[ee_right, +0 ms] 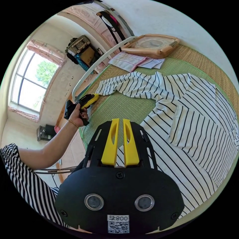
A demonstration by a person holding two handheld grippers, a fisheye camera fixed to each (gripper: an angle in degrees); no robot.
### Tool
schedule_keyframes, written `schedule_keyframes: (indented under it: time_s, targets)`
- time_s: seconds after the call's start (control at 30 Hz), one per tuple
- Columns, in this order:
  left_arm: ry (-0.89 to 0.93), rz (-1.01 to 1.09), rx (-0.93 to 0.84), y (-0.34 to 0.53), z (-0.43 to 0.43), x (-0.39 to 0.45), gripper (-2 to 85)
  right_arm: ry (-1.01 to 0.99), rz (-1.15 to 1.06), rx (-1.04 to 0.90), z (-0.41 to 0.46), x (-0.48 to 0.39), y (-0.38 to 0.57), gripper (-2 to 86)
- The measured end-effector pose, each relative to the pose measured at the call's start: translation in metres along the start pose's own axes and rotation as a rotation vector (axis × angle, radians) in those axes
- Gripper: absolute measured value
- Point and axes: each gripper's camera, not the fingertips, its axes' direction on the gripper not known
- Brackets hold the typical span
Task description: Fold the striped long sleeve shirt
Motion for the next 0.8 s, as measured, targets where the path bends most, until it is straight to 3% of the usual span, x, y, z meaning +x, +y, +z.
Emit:
schedule_keyframes:
  time_s: [0.37,0.8]
  targets:
    - [0.032,0.05,0.034,0.001,-0.019,-0.078,0.6,0.039,-0.166,-0.044,0.028,-0.105,-0.14,7.1]
    - [0.006,0.125,0.071,-0.021,-0.026,-0.087,0.6,0.18,-0.35,-0.186,0.12,-0.233,-0.261,8.8]
